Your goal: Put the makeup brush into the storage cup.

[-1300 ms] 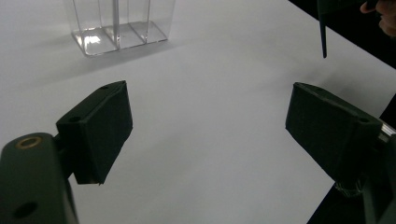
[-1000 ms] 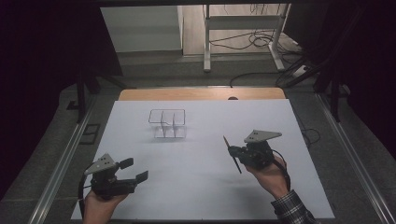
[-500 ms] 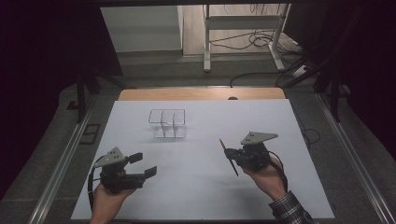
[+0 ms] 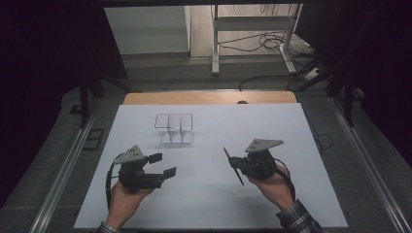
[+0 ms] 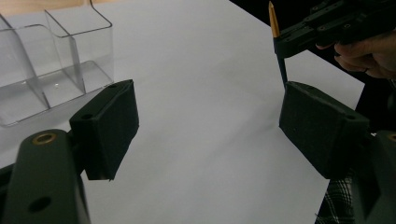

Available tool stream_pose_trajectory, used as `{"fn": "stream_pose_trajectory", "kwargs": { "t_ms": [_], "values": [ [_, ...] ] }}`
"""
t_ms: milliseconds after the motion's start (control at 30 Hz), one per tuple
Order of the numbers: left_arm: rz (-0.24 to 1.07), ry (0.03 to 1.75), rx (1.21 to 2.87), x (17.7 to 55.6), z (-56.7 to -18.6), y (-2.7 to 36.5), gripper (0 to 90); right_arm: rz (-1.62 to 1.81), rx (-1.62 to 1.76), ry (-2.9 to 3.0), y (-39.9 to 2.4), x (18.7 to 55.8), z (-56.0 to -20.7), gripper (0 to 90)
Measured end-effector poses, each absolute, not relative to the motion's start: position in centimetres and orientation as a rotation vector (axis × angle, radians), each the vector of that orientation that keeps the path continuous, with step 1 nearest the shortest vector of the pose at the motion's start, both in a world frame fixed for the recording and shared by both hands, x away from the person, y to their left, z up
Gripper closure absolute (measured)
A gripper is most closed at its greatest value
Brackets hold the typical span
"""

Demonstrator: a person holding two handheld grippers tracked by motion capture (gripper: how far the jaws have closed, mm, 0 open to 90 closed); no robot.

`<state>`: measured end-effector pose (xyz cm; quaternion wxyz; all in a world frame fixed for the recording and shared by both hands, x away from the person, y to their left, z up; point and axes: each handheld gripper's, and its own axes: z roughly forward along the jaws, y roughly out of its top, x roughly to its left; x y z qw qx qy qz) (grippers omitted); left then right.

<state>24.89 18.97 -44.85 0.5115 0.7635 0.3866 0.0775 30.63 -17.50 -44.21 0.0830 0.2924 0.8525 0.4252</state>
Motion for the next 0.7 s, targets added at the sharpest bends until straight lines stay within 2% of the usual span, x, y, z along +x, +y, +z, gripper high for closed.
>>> {"fn": "stream_pose_trajectory", "kwargs": {
  "t_ms": [133, 700],
  "values": [
    [0.177, 0.919, 1.841, 25.3, -44.7, 18.4, 21.2, 1.276, 0.866, 2.547, -17.2, 30.6, -44.3, 83.2],
    [0.101, 0.831, 1.908, 26.9, -44.3, 15.0, 34.7, 1.289, 0.824, 2.579, -15.4, 30.2, -44.9, 83.2]
  ]
}}
